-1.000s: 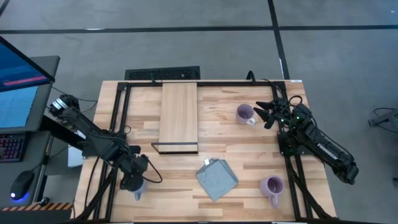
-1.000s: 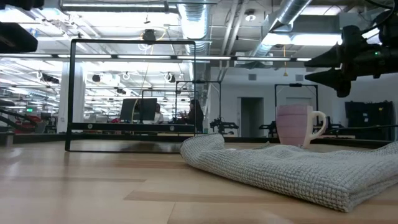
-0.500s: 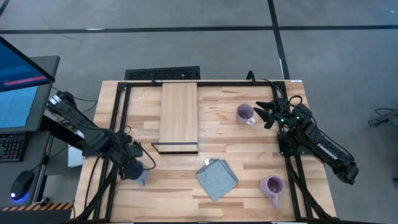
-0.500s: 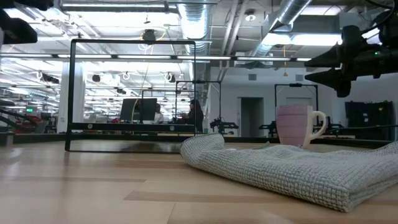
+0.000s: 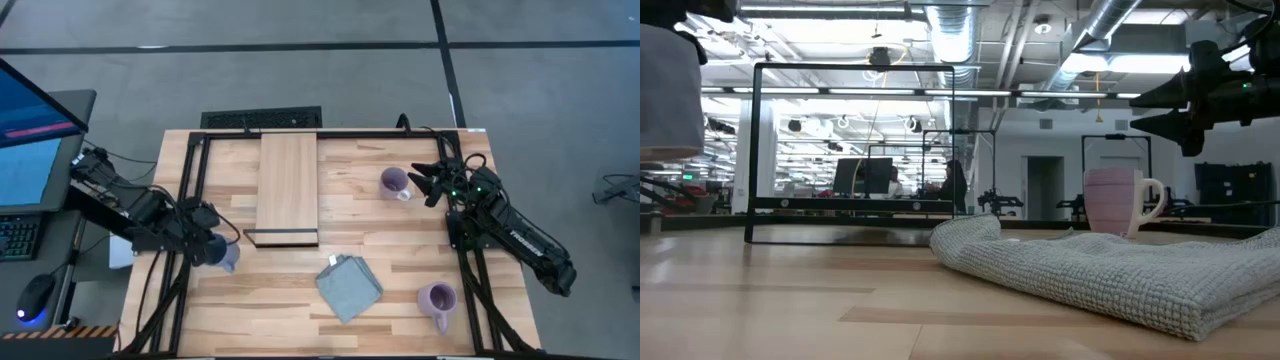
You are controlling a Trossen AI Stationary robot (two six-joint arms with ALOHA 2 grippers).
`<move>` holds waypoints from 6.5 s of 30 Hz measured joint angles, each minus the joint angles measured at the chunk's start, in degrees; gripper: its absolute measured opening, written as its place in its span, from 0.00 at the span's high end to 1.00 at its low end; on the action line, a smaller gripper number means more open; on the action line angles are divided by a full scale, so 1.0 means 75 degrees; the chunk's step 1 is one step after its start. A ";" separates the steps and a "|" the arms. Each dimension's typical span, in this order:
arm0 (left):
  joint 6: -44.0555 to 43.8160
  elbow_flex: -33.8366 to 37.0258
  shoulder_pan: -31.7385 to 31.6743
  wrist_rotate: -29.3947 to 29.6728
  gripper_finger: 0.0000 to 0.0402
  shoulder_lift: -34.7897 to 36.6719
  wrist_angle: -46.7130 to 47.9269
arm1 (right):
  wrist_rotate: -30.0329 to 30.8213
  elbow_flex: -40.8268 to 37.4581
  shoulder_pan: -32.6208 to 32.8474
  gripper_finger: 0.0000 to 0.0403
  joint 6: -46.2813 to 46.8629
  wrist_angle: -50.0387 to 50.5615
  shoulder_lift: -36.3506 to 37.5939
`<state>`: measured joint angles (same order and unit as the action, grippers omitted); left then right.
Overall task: Stack small to large cups/mugs on shelf
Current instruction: Put the blue cup on the shelf
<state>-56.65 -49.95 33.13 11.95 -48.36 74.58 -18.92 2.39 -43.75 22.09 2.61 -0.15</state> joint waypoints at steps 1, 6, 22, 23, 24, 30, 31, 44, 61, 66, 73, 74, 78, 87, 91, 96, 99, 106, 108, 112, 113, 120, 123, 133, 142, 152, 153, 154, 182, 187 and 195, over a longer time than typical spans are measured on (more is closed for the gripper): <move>0.0000 0.0000 -0.0038 -0.0103 0.99 0.0087 -0.0011 | 0.0000 0.0000 0.0000 0.35 0.0000 0.0000 0.0001; -0.0158 0.0000 -0.0086 -0.0411 0.99 0.0470 0.0001 | 0.0000 0.0000 0.0000 0.35 0.0000 0.0002 0.0001; -0.0349 -0.0003 -0.0094 0.1336 0.99 0.1219 0.1038 | 0.0364 0.0000 -0.0001 0.35 -0.0005 0.0020 -0.0001; -0.0349 -0.0003 -0.0091 0.1453 0.99 0.1237 0.1048 | 0.0364 0.0000 -0.0003 0.35 -0.0003 0.0020 0.0001; -0.0357 -0.0006 -0.0091 0.1506 0.99 0.1244 0.1106 | 0.0364 0.0000 0.0000 0.35 -0.0005 0.0020 0.0001; -0.0708 -0.0009 -0.0097 0.1993 0.99 0.1247 0.1679 | 0.0361 0.0000 0.0000 0.35 -0.0003 0.0026 0.0001; -0.0729 -0.0009 -0.0097 0.2151 0.99 0.1245 0.1768 | 0.0358 0.0000 0.0000 0.35 -0.0003 0.0026 0.0001; -0.0345 -0.0009 -0.0782 0.3893 0.99 0.1245 0.2065 | 0.0355 0.0000 0.0000 0.35 -0.0006 0.0029 0.0000; 0.0099 -0.0009 -0.2060 0.5102 0.99 0.1245 0.0763 | 0.0344 0.0000 0.0000 0.35 -0.0006 0.0032 -0.0001; 0.1253 -0.0009 -0.2551 0.5081 0.99 0.1237 -0.0830 | 0.0338 0.0000 0.0000 0.35 -0.0006 0.0032 0.0001; 0.3142 -0.0009 -0.3544 0.4387 0.99 0.1133 -0.3062 | 0.0335 0.0000 0.0000 0.35 -0.0006 0.0034 -0.0001; 0.3355 -0.0009 -0.3722 0.4213 0.99 0.1089 -0.3302 | 0.0338 0.0000 0.0000 0.35 -0.0006 0.0033 -0.0001; 0.3856 -0.0009 -0.4405 0.3448 0.99 0.0822 -0.4007 | 0.0337 0.0000 0.0000 0.35 -0.0006 0.0032 -0.0001; 0.4130 -0.0431 -0.5648 0.2253 0.99 -0.0100 -0.4549 | 0.0335 0.0000 0.0000 0.35 -0.0006 0.0033 0.0000; 0.4130 -0.0919 -0.6052 0.1895 0.99 -0.0659 -0.4540 | 0.0335 0.0000 0.0000 0.35 -0.0006 0.0035 -0.0001; 0.4130 -0.1706 -0.6391 0.1517 0.99 -0.1416 -0.4523 | 0.0335 0.0000 0.0000 0.35 -0.0006 0.0034 -0.0001; 0.4194 -0.2186 -0.6500 0.1444 0.99 -0.1882 -0.4406 | 0.0335 0.0000 0.0000 0.35 -0.0007 0.0035 -0.0001; 0.4264 -0.3140 -0.6698 0.1180 0.99 -0.2789 -0.4214 | 0.0335 0.0000 0.0002 0.35 -0.0021 0.0035 0.0001; 0.4229 -0.3419 -0.6747 0.1034 0.99 -0.3033 -0.3892 | 0.0335 0.0000 0.0002 0.35 -0.0025 0.0035 0.0000; 0.4140 -0.3969 -0.6844 0.0932 0.99 -0.3481 -0.3323 | 0.0335 0.0000 0.0002 0.35 -0.0206 0.0035 0.0001; 0.4131 -0.4082 -0.6871 0.0940 0.99 -0.3566 -0.3179 | 0.0335 0.0000 0.0003 0.35 -0.0210 0.0035 0.0001; 0.4054 -0.4442 -0.7054 0.0214 0.99 -0.3914 -0.2942 | 0.0335 0.0000 0.0003 0.35 -0.0204 0.0035 0.0000; 0.3685 -0.4462 -0.7097 -0.0313 0.99 -0.3919 -0.2706 | 0.0335 0.0000 0.0003 0.35 -0.0205 0.0035 -0.0020; 0.1939 -0.4459 -0.6737 -0.0436 0.99 -0.3991 -0.1339 | 0.0335 0.0000 0.0001 0.35 -0.0327 0.0038 -0.0028; 0.1023 -0.4459 -0.6265 -0.0989 0.99 -0.4455 -0.1051 | 0.0335 0.0000 0.0000 0.35 -0.0432 0.0038 -0.0034; 0.0291 -0.4453 -0.5987 -0.1304 0.99 -0.5170 -0.0769 | 0.0334 0.0000 0.0000 0.35 -0.0429 0.0039 -0.0101; 0.0234 -0.4453 -0.5951 -0.1346 0.99 -0.5249 -0.0712 | 0.0338 0.0000 0.0000 0.35 -0.0429 0.0038 -0.0101; 0.0175 -0.4453 -0.5906 -0.1357 0.99 -0.5332 -0.0624 | 0.0338 0.0000 0.0004 0.35 -0.0429 0.0038 -0.0101; -0.0920 -0.4363 -0.5118 -0.1141 0.99 -0.5846 -0.0279 | 0.0332 0.0000 0.0032 0.35 -0.0402 0.0038 -0.0144; -0.1029 -0.4127 -0.5115 -0.1134 0.99 -0.5846 -0.0261 | 0.0329 0.0000 0.0032 0.35 -0.0402 0.0039 -0.0144; -0.1041 -0.4118 -0.5112 -0.0982 0.99 -0.5843 -0.0483 | 0.0326 0.0000 0.0032 0.35 -0.0402 0.0038 -0.0144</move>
<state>-64.45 -80.84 -5.21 4.59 -92.18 70.96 -16.47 2.39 -43.51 19.07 2.90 -1.23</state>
